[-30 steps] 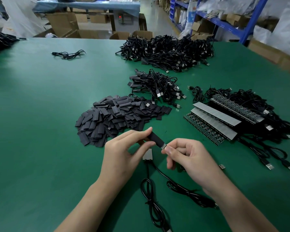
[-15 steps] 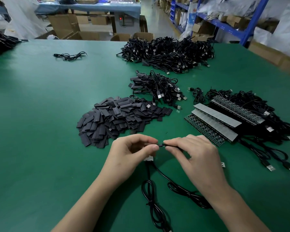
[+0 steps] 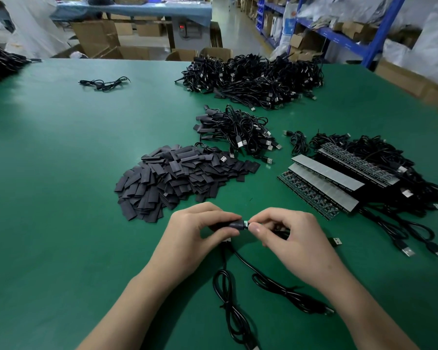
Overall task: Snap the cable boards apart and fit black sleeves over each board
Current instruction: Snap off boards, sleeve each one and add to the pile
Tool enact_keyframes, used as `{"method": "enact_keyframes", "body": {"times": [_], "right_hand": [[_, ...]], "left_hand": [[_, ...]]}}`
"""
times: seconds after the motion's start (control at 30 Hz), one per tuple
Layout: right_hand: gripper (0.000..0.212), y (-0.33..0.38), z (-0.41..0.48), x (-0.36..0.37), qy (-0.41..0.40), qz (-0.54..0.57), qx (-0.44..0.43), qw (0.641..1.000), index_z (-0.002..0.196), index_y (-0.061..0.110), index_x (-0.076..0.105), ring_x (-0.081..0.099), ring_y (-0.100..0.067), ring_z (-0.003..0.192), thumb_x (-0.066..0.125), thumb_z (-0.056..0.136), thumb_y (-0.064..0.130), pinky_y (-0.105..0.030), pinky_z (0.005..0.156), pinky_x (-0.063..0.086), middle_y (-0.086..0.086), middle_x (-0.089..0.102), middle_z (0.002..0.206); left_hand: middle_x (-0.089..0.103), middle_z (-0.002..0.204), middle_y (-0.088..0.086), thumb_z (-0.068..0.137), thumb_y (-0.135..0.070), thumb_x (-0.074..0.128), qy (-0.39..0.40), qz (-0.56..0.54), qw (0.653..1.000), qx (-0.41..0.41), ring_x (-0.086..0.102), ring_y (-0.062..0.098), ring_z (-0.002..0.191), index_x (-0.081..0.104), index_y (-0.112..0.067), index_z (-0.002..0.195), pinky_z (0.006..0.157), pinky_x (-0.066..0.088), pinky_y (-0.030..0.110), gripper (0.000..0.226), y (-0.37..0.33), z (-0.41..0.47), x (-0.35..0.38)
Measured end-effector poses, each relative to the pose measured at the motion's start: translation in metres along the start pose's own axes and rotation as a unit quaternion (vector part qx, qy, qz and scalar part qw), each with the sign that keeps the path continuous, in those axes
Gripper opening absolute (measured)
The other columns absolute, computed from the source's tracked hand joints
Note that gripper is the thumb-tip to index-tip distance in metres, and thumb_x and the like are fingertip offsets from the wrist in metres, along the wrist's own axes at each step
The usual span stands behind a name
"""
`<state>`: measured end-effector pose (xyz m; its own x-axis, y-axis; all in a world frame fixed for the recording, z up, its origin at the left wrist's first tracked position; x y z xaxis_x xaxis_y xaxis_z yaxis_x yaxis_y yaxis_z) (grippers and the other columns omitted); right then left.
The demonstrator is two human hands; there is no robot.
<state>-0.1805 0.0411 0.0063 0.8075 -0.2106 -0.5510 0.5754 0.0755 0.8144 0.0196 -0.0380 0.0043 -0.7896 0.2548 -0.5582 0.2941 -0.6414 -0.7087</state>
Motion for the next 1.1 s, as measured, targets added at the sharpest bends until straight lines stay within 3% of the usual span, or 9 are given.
{"method": "enact_keyframes", "body": {"times": [0.1, 0.27, 0.53, 0.7, 0.8, 0.87, 0.93, 1.1], "right_hand": [[0.013, 0.002, 0.000, 0.001, 0.009, 0.012, 0.011, 1.000, 0.083, 0.035, 0.071, 0.046, -0.003, 0.056, 0.071, 0.096, 0.031, -0.032, 0.054, 0.040, -0.002, 0.061, 0.069], [0.019, 0.005, -0.001, 0.003, 0.033, 0.024, 0.030, 0.999, 0.082, 0.032, 0.070, 0.040, -0.004, 0.057, 0.064, 0.100, 0.030, -0.023, 0.052, 0.032, 0.003, 0.051, 0.062], [0.023, 0.004, -0.002, 0.000, 0.066, 0.053, 0.061, 0.995, 0.082, 0.028, 0.069, 0.038, -0.007, 0.059, 0.060, 0.103, 0.033, -0.027, 0.055, 0.030, 0.011, 0.047, 0.062], [0.020, 0.005, -0.002, 0.003, 0.076, 0.057, 0.065, 0.993, 0.083, 0.026, 0.070, 0.042, -0.010, 0.063, 0.063, 0.102, 0.029, -0.035, 0.061, 0.035, 0.001, 0.050, 0.066], [0.019, 0.006, -0.001, 0.004, 0.071, 0.075, 0.062, 0.993, 0.085, 0.028, 0.071, 0.047, -0.011, 0.067, 0.062, 0.101, 0.033, -0.037, 0.064, 0.039, -0.008, 0.060, 0.071], [0.023, 0.006, 0.000, 0.003, 0.063, 0.111, 0.071, 0.989, 0.087, 0.029, 0.073, 0.042, -0.009, 0.065, 0.060, 0.098, 0.043, -0.032, 0.062, 0.033, 0.003, 0.055, 0.064], [0.025, 0.006, 0.001, 0.003, 0.057, 0.150, 0.082, 0.984, 0.088, 0.030, 0.075, 0.039, -0.009, 0.064, 0.056, 0.093, 0.046, -0.027, 0.061, 0.031, 0.012, 0.048, 0.062], [0.024, 0.007, 0.002, 0.004, 0.060, 0.187, 0.077, 0.978, 0.089, 0.027, 0.077, 0.048, -0.008, 0.066, 0.057, 0.094, 0.038, -0.019, 0.068, 0.040, 0.009, 0.051, 0.063]], "left_hand": [[0.072, 0.095, -0.010, 0.086, -0.027, 0.080, -0.016, 0.027, 0.999, 0.045, 0.068, 0.003, 0.085, 0.082, -0.017, 0.107, 0.079, 0.053, 0.018, 0.023, 0.000, -0.002, -0.001], [0.072, 0.095, -0.007, 0.088, -0.026, 0.079, -0.037, 0.050, 0.993, 0.099, 0.068, 0.005, 0.082, 0.081, -0.016, 0.109, 0.076, 0.057, 0.025, 0.023, 0.001, -0.002, 0.001], [0.075, 0.095, -0.004, 0.091, -0.025, 0.078, -0.032, 0.074, 0.988, 0.135, 0.071, 0.010, 0.080, 0.081, -0.014, 0.108, 0.071, 0.059, 0.030, 0.021, 0.001, -0.004, 0.001], [0.074, 0.095, -0.003, 0.093, -0.024, 0.077, -0.013, 0.088, 0.984, 0.157, 0.071, 0.014, 0.079, 0.080, -0.014, 0.110, 0.068, 0.059, 0.032, 0.019, 0.000, -0.005, 0.002], [0.075, 0.100, -0.005, 0.090, -0.023, 0.081, -0.040, 0.072, 0.988, 0.131, 0.072, 0.010, 0.087, 0.079, -0.014, 0.113, 0.076, 0.060, 0.032, 0.024, -0.002, -0.005, 0.004], [0.074, 0.102, -0.005, 0.083, -0.023, 0.085, -0.094, 0.042, 0.991, 0.087, 0.071, 0.005, 0.090, 0.078, -0.013, 0.114, 0.083, 0.059, 0.027, 0.033, -0.004, -0.004, 0.004], [0.074, 0.098, -0.005, 0.078, -0.023, 0.087, -0.137, 0.016, 0.989, 0.049, 0.070, 0.005, 0.085, 0.079, -0.013, 0.111, 0.082, 0.057, 0.021, 0.036, -0.005, -0.003, 0.003], [0.075, 0.090, -0.009, 0.077, -0.024, 0.085, -0.175, -0.006, 0.985, 0.008, 0.070, 0.004, 0.076, 0.080, -0.014, 0.107, 0.078, 0.052, 0.013, 0.031, -0.010, -0.002, 0.003]]}}
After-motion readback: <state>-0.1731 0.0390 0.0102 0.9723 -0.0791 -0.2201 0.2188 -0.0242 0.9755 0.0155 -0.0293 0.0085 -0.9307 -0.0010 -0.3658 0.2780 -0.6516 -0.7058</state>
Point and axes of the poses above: each hand's wrist, its own z-axis towards the middle knuckle, its own x-axis out of the palm, y = z × x, the point moved 1 cm from there along z, towards the middle knuckle
